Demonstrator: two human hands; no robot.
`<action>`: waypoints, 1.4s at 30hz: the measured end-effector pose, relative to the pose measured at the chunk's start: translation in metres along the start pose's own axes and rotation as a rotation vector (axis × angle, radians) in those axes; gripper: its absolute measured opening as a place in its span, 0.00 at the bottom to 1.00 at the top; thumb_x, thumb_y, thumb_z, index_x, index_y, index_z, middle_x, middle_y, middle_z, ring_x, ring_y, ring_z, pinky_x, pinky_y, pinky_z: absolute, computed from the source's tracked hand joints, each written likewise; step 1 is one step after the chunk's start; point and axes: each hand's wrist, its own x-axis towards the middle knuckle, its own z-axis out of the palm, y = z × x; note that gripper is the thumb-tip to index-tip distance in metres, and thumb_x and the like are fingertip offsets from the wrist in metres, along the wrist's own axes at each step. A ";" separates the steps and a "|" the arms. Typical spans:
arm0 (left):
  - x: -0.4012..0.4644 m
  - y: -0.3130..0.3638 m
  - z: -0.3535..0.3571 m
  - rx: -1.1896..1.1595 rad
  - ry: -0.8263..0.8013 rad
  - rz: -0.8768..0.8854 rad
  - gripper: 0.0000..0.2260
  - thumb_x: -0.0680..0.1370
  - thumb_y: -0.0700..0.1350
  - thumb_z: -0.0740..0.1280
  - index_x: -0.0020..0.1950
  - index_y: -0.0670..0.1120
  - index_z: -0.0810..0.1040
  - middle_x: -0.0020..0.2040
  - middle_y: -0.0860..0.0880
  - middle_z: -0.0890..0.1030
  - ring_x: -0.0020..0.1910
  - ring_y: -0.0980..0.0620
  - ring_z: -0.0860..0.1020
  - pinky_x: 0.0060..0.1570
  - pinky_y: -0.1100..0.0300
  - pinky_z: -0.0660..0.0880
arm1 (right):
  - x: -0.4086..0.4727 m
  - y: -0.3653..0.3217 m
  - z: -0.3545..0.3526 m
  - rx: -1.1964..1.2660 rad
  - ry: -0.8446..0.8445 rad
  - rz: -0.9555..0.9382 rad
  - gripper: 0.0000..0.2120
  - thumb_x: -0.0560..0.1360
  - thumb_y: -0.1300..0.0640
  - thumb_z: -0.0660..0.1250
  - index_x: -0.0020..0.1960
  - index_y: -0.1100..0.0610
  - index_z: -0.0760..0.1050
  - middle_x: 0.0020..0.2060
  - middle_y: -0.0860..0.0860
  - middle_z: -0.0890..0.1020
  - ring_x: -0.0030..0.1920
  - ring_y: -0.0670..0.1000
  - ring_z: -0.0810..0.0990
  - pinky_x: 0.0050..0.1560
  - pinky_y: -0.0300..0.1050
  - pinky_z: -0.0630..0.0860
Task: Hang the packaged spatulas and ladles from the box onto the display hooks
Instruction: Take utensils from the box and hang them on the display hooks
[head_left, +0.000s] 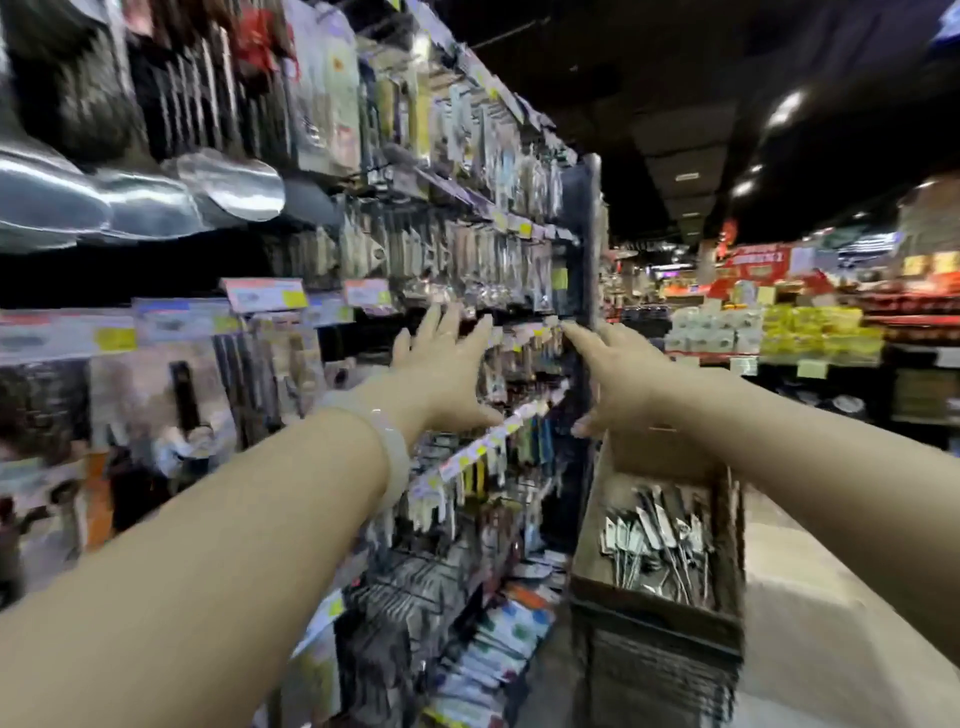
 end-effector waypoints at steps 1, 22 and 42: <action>0.016 0.014 0.016 -0.018 -0.012 0.031 0.47 0.70 0.63 0.67 0.75 0.53 0.37 0.77 0.45 0.37 0.76 0.43 0.38 0.74 0.42 0.45 | 0.003 0.018 0.009 -0.007 -0.010 0.031 0.55 0.66 0.43 0.74 0.76 0.49 0.38 0.76 0.58 0.49 0.76 0.61 0.49 0.73 0.59 0.57; 0.372 0.178 0.338 -0.302 -0.420 0.367 0.45 0.71 0.60 0.68 0.76 0.53 0.40 0.77 0.44 0.40 0.76 0.44 0.41 0.75 0.45 0.49 | 0.240 0.294 0.277 0.117 -0.292 0.427 0.52 0.66 0.46 0.74 0.77 0.52 0.42 0.76 0.59 0.53 0.75 0.60 0.54 0.73 0.54 0.58; 0.491 0.316 0.616 -0.589 -0.994 0.144 0.38 0.74 0.52 0.67 0.76 0.52 0.46 0.78 0.46 0.48 0.76 0.45 0.47 0.75 0.46 0.50 | 0.290 0.468 0.613 0.710 -0.719 0.859 0.34 0.71 0.54 0.72 0.70 0.61 0.59 0.65 0.58 0.71 0.65 0.57 0.71 0.62 0.41 0.69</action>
